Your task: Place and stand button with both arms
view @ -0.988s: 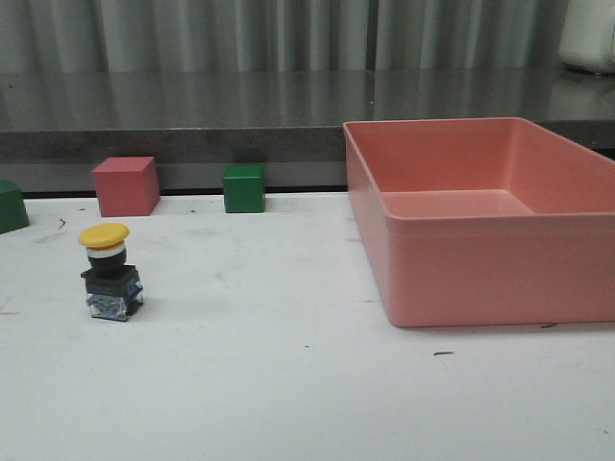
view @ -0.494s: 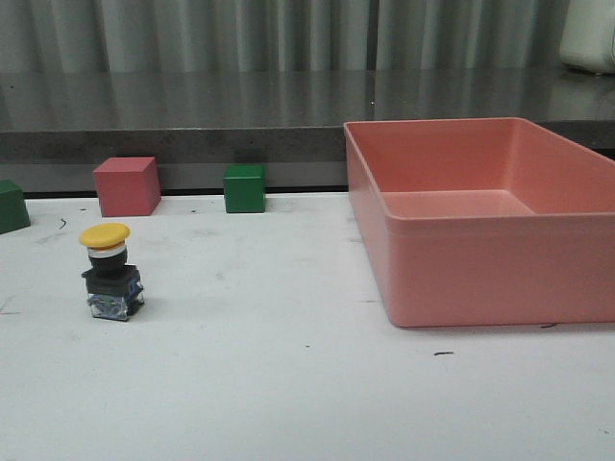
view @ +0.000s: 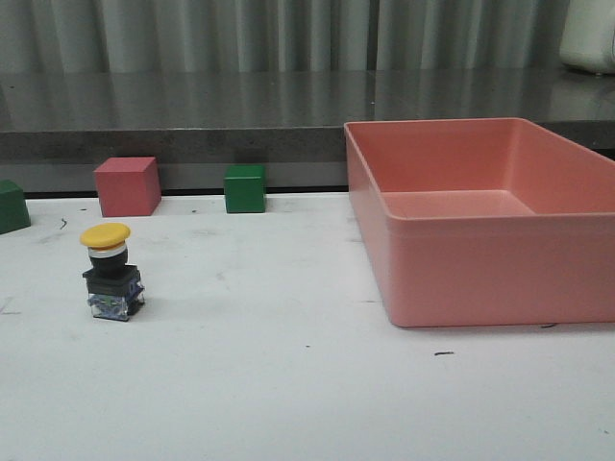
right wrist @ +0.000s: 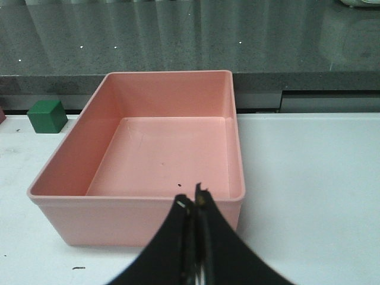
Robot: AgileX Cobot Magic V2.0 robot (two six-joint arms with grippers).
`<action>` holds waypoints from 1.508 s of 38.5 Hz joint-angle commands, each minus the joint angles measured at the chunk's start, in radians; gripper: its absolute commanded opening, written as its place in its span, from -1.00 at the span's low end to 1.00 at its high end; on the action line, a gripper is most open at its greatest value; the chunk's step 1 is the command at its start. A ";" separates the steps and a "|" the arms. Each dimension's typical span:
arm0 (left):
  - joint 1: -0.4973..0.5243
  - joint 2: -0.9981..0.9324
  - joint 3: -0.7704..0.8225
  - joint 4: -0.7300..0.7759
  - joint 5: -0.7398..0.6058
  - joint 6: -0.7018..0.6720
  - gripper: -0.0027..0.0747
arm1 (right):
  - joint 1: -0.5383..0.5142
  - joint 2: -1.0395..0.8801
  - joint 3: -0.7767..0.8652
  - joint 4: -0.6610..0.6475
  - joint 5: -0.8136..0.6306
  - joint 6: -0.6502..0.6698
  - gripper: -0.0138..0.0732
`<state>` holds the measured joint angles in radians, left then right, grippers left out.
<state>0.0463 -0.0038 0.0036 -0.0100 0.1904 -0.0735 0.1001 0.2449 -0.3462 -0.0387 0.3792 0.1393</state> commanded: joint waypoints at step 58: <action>0.003 -0.025 0.007 -0.009 -0.105 0.004 -0.98 | -0.002 -0.144 0.290 -0.004 -0.372 -0.016 -0.84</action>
<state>0.0487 -0.0038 0.0036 -0.0100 0.1751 -0.0720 0.1001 0.1244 -0.0915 -0.0411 0.1443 0.1393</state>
